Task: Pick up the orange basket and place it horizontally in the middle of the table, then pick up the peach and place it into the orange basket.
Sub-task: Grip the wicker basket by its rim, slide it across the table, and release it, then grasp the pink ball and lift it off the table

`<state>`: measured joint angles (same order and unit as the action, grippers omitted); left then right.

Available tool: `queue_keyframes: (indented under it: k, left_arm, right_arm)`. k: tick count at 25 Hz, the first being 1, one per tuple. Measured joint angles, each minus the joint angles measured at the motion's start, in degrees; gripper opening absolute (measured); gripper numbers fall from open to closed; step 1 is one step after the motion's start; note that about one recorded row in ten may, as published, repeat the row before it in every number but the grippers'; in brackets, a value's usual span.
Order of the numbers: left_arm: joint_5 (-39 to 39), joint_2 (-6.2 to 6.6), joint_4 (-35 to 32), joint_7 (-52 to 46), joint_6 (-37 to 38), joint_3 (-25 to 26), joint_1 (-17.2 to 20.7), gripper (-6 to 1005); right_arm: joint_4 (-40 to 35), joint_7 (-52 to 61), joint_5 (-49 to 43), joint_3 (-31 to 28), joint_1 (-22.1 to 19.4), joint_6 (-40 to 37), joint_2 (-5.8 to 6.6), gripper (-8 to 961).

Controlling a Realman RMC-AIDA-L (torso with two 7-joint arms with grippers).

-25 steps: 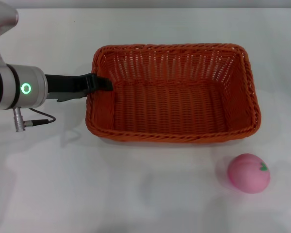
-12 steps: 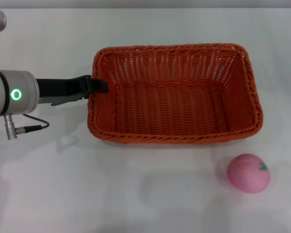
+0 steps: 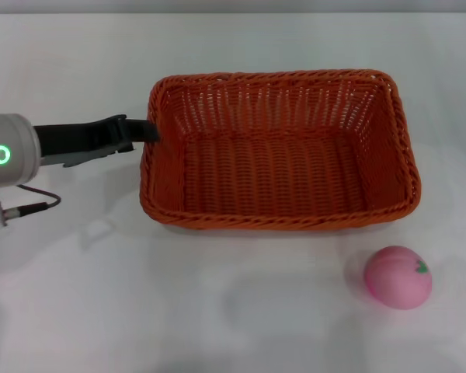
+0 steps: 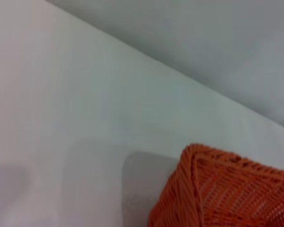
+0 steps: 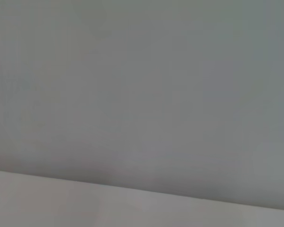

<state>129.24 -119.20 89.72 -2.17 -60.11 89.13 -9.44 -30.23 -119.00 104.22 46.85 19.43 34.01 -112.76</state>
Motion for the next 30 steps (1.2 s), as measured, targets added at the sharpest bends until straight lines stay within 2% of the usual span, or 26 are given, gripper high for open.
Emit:
queue_keyframes:
  k: [8, 16, 20, 30]
  left_arm:
    - [1.3, 0.07, 5.0, 0.3, -1.5, 4.8, 2.6, 427]
    - [2.5, -0.09, 6.4, 3.2, -1.1, 10.4, 3.3, 427]
    - [2.1, -0.20, 6.4, 6.5, 1.2, 13.2, 4.4, 426]
    - [2.0, -0.19, 5.9, 13.8, 10.9, 14.3, 6.4, 427]
  right_arm:
    - [0.0, 0.0, -0.1, 0.0, -0.1, 0.0, 0.00, 858]
    - [0.0, 0.6, -0.1, 0.0, -0.6, 0.0, 0.00, 858]
    - [0.0, 0.8, -0.1, -0.4, -0.6, 0.1, 0.00, 858]
    - [-1.8, 2.2, -0.2, -0.3, -1.9, 0.9, -0.45, 858]
